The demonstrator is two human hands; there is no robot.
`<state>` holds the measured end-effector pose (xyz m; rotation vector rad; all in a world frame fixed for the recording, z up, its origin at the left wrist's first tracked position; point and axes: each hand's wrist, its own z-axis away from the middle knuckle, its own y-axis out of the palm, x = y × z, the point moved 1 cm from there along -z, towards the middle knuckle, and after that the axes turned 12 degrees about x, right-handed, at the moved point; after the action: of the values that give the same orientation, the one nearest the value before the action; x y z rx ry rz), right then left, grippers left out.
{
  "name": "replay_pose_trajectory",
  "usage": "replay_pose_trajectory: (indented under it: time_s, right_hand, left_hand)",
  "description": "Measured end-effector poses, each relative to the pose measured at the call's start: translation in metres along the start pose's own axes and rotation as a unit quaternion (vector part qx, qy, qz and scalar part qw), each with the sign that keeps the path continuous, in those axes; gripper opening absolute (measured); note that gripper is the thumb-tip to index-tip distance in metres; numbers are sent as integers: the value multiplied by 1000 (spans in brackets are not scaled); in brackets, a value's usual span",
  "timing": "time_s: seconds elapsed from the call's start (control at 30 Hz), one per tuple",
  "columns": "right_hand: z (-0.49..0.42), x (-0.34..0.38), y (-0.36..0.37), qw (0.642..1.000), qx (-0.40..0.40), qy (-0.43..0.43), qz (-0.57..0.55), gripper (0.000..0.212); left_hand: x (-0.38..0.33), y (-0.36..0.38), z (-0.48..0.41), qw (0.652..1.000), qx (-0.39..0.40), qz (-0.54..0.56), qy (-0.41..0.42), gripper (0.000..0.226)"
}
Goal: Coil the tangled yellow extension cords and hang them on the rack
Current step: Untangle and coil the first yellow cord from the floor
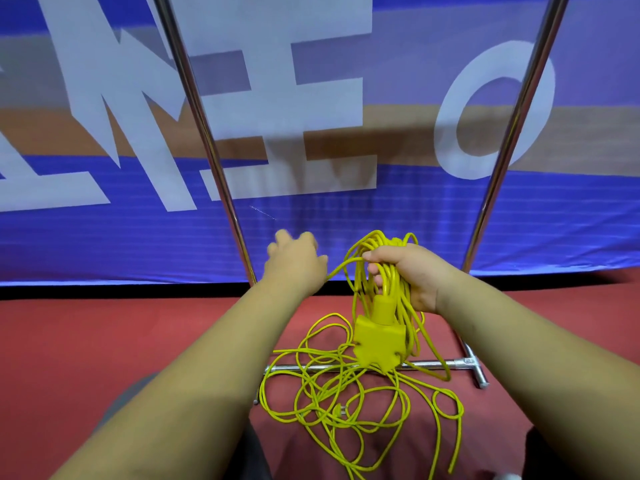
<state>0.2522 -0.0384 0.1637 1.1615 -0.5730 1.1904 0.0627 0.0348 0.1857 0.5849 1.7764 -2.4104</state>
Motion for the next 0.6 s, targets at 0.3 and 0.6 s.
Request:
replay_pose_trajectory:
  time_s: [0.3,0.6]
  right_hand:
    - [-14,7,-23,983,-154,-65,-73,8]
    - [-11,5,-38,978,-190,12,-80,15]
  left_hand:
    - [-23,25,38,930,324,73,159,85]
    - [-44,23,47,938,248,189,155,38]
